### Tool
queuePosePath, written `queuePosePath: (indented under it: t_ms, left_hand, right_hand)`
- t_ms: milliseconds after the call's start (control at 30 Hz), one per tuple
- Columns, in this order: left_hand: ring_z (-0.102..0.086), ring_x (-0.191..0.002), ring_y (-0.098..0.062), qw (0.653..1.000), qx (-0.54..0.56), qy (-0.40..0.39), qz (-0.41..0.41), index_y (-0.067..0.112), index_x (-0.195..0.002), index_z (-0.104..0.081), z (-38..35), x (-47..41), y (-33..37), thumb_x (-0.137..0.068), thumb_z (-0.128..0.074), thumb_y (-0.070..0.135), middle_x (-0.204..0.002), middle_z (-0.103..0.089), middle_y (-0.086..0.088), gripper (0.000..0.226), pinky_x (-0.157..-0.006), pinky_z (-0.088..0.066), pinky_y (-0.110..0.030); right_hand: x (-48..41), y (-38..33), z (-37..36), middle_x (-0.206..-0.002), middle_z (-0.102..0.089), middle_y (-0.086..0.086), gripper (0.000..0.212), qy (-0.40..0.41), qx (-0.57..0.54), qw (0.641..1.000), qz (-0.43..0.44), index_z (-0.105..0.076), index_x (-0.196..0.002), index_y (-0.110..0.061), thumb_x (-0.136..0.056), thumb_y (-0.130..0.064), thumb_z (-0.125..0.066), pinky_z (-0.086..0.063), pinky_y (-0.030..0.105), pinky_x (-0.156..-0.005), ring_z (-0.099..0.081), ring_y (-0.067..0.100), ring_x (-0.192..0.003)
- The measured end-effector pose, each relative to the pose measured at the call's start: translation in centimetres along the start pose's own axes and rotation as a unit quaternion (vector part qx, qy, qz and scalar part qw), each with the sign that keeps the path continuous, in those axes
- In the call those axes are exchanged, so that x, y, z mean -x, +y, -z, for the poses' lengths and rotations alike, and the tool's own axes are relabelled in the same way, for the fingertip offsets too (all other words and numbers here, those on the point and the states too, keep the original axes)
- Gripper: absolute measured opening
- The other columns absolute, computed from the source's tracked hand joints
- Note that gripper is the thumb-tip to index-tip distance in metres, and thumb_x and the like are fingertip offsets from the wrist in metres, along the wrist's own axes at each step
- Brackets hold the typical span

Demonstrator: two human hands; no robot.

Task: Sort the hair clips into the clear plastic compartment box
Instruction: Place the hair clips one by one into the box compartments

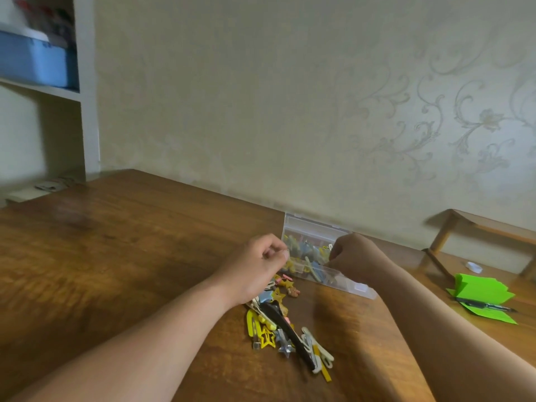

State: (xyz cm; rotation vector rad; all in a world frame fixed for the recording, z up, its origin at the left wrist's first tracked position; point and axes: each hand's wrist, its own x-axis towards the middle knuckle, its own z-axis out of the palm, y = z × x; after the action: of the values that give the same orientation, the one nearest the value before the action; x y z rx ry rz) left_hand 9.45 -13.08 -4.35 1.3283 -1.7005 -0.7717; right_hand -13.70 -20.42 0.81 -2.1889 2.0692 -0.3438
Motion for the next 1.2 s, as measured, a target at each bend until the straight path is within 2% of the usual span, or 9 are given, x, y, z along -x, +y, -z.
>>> queuePosePath:
  t_ms: [200, 333, 433, 567, 667, 767, 900, 1067, 1200]
  left_hand:
    - [-0.063, -0.106, -0.005, 1.000, -0.008, -0.002, -0.003, 0.034, -0.126, -0.066, 0.0, 0.0, 0.1, -0.108, -0.054, 0.047, -0.117, -0.066, 0.011, 0.026, -0.100, -0.055, -0.038]
    - [-0.063, -0.108, -0.004, 1.000, -0.011, -0.003, 0.001, 0.033, -0.129, -0.065, 0.1, 0.0, 0.1, -0.108, -0.053, 0.047, -0.118, -0.066, 0.011, 0.028, -0.101, -0.054, -0.037]
    - [-0.063, -0.109, -0.003, 1.000, -0.007, 0.001, -0.002, 0.033, -0.132, -0.065, 0.0, 0.1, 0.3, -0.109, -0.053, 0.044, -0.118, -0.066, 0.013, 0.028, -0.099, -0.053, -0.034]
    - [-0.061, -0.110, 0.001, 1.000, 0.000, 0.007, -0.003, 0.034, -0.132, -0.066, -0.1, 0.2, 0.4, -0.110, -0.053, 0.039, -0.118, -0.065, 0.015, 0.026, -0.088, -0.050, -0.024]
    - [-0.062, -0.109, -0.006, 1.000, 0.014, 0.007, 0.011, 0.035, -0.131, -0.066, -0.2, 0.3, 0.5, -0.111, -0.053, 0.039, -0.119, -0.062, 0.012, 0.025, -0.079, -0.054, -0.026]
    - [-0.064, -0.104, -0.011, 1.000, 0.018, 0.015, 0.019, 0.033, -0.127, -0.067, -0.3, 0.4, 0.6, -0.110, -0.054, 0.037, -0.116, -0.062, 0.007, 0.022, -0.069, -0.051, -0.024]
    - [-0.064, -0.100, -0.016, 0.999, 0.031, 0.011, 0.020, 0.033, -0.125, -0.068, -0.4, 0.4, 0.3, -0.110, -0.055, 0.034, -0.114, -0.063, 0.002, 0.019, -0.070, -0.052, -0.028]
    - [-0.064, -0.098, -0.015, 0.999, 0.028, 0.012, 0.017, 0.032, -0.127, -0.067, -0.4, 0.4, 0.2, -0.110, -0.055, 0.033, -0.116, -0.065, 0.000, 0.021, -0.070, -0.052, -0.028]
    - [-0.065, -0.104, -0.012, 0.999, 0.028, 0.009, 0.014, 0.032, -0.129, -0.066, -0.4, 0.5, 0.3, -0.110, -0.054, 0.033, -0.119, -0.065, 0.003, 0.023, -0.070, -0.050, -0.024]
  right_hand:
    - [1.8, 0.2, -0.5, -0.084, -0.070, -0.005, 0.013, 0.071, -0.063, 0.995, -0.013, -0.068, -0.087, -0.024, -0.095, -0.033, -0.073, -0.054, 0.036, -0.064, -0.066, 0.018, -0.075]
    - [4.1, 0.1, 0.2, -0.083, -0.069, -0.011, 0.010, 0.181, -0.156, 0.971, 0.017, -0.066, -0.089, -0.028, -0.096, -0.035, -0.068, -0.047, 0.031, -0.062, -0.065, 0.015, -0.079]
    - [6.2, 0.0, 0.5, -0.081, -0.069, -0.011, 0.010, 0.212, -0.222, 0.949, 0.067, -0.067, -0.087, -0.028, -0.096, -0.032, -0.069, -0.045, 0.027, -0.060, -0.064, 0.009, -0.077]
    - [8.3, 0.0, 0.9, -0.080, -0.071, -0.012, 0.012, 0.113, -0.213, 0.958, 0.155, -0.070, -0.089, -0.031, -0.101, -0.033, -0.068, -0.041, 0.012, -0.056, -0.063, -0.002, -0.072]
    - [8.7, 0.2, 1.4, -0.078, -0.075, -0.011, 0.012, -0.024, -0.160, 0.967, 0.196, -0.071, -0.088, -0.032, -0.100, -0.035, -0.068, -0.050, 0.023, -0.064, -0.066, 0.000, -0.067]
    - [9.0, 0.1, 1.9, -0.087, -0.076, -0.009, 0.005, -0.160, -0.123, 0.951, 0.235, -0.072, -0.094, -0.032, -0.095, -0.036, -0.071, -0.060, 0.034, -0.077, -0.071, 0.008, -0.079]
    - [9.7, 0.0, 2.8, -0.105, -0.073, -0.007, 0.030, -0.299, -0.080, 0.919, 0.243, -0.071, -0.114, -0.029, -0.090, -0.043, -0.082, -0.058, 0.039, -0.094, -0.069, 0.015, -0.100]
    - [9.6, 0.2, 2.5, -0.109, -0.071, -0.008, 0.037, -0.308, -0.068, 0.916, 0.248, -0.068, -0.121, -0.029, -0.089, -0.039, -0.084, -0.057, 0.038, -0.096, -0.066, 0.014, -0.101]
    - [9.2, 0.4, 2.0, -0.101, -0.066, -0.014, 0.026, -0.234, -0.063, 0.945, 0.220, -0.067, -0.118, -0.032, -0.094, -0.032, -0.077, -0.052, 0.027, -0.076, -0.063, 0.007, -0.090]
